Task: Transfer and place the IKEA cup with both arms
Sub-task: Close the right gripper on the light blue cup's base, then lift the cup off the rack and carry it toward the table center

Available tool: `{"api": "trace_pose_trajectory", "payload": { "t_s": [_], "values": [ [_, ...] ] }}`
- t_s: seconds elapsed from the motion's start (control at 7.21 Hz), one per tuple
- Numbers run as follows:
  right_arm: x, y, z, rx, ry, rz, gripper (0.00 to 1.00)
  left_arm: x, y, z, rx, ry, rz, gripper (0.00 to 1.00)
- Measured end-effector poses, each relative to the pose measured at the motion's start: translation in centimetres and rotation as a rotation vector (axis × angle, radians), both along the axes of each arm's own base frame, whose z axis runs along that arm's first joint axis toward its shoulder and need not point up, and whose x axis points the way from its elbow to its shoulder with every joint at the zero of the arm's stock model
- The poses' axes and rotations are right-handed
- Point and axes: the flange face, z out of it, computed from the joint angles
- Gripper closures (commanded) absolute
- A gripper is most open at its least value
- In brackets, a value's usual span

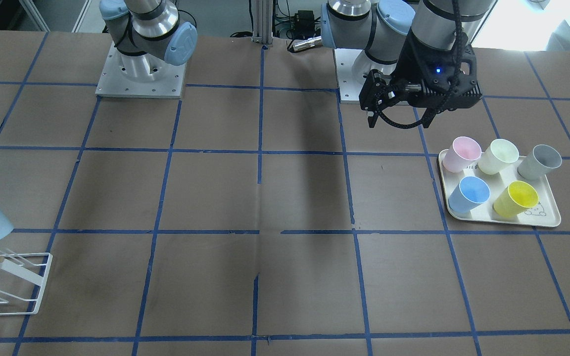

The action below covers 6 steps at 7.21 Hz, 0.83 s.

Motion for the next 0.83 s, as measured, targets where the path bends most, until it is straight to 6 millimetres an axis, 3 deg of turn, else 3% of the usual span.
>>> {"api": "trace_pose_trajectory", "payload": {
  "t_s": [0.28,0.69,0.83],
  "values": [
    [1.9,3.5,4.7,0.038,-0.007,-0.002,0.62,0.0,0.0,0.1,-0.004,0.001,0.001,0.00],
    [7.6,6.9,6.7,0.120,-0.359,-0.028,0.59,0.1,0.1,0.3,-0.006,0.001,0.001,0.00],
    [9.6,7.5,7.0,0.141,-0.476,-0.043,0.63,0.1,0.2,0.6,-0.012,0.002,0.002,0.00]
  ]
}}
